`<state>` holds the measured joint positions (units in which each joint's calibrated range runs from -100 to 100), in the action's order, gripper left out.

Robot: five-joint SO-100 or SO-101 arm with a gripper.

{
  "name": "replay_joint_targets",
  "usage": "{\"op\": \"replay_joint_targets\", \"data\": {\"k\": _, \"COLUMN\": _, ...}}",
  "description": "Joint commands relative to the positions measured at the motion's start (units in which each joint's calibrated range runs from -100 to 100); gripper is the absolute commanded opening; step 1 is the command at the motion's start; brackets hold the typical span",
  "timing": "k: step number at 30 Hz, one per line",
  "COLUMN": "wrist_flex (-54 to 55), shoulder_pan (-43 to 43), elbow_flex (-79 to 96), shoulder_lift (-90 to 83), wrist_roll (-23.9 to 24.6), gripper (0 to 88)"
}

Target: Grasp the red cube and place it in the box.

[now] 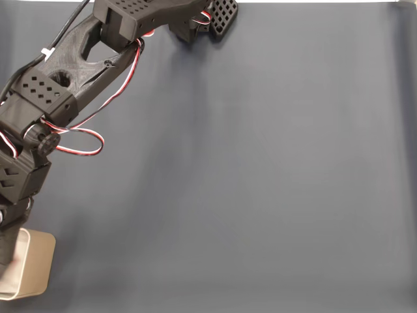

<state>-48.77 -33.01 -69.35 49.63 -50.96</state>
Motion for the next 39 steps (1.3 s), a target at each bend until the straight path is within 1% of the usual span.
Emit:
{"op": "replay_joint_targets", "data": {"k": 1, "wrist_flex": 0.24, "shoulder_pan": 0.48, "elbow_flex": -2.82, "shoulder_lift": -4.05, "wrist_roll": -0.59, "gripper": 32.7}}
{"op": "replay_joint_targets", "data": {"k": 9, "wrist_flex": 0.0, "shoulder_pan": 0.55, "elbow_flex": -2.82, "shoulder_lift": -4.48, "wrist_roll": -0.49, "gripper": 37.0}}
{"op": "replay_joint_targets", "data": {"k": 39, "wrist_flex": 0.08, "shoulder_pan": 0.63, "elbow_flex": -3.28, "shoulder_lift": -4.57, "wrist_roll": 0.15, "gripper": 36.5}}
